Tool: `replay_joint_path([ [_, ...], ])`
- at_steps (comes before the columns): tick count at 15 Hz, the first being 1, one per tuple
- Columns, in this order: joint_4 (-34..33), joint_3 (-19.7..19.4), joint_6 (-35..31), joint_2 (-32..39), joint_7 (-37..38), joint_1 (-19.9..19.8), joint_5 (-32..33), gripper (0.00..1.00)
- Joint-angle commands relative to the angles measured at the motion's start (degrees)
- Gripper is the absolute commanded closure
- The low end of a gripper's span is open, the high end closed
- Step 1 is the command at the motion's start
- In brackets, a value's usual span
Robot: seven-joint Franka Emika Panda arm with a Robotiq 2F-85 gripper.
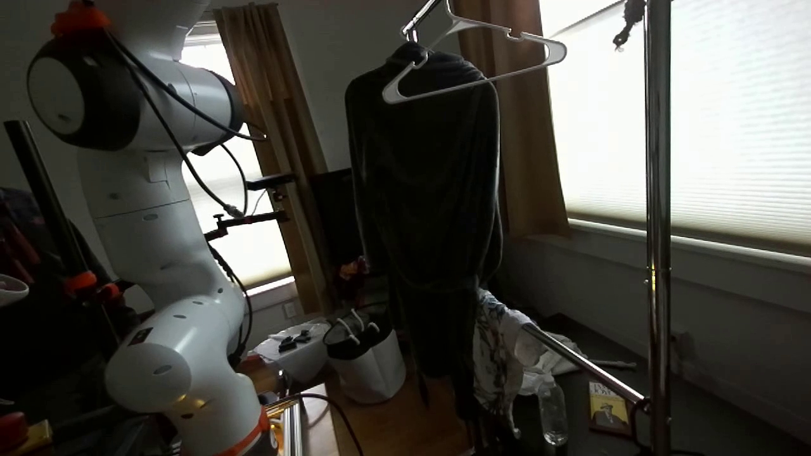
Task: Put the white cord on the bottom rail of the stand.
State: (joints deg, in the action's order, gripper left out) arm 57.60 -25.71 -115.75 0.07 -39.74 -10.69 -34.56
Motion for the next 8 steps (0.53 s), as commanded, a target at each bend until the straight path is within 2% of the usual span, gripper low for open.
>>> replay_joint_path([
  [1,-3.2,-0.8,0.5,2.2,1.4,-1.2,-0.8,0.61],
  [5,-3.8,-1.0,1.3,3.2,1.0,-1.1,-0.3,0.94],
  [6,-4.1,-1.0,1.6,3.5,1.1,-1.1,-0.3,0.96],
  [7,-4.4,-1.0,1.8,3.7,1.1,-1.1,-0.3,0.96],
  [8,-4.6,-0.9,1.8,3.9,1.1,-1.1,-0.2,0.78],
])
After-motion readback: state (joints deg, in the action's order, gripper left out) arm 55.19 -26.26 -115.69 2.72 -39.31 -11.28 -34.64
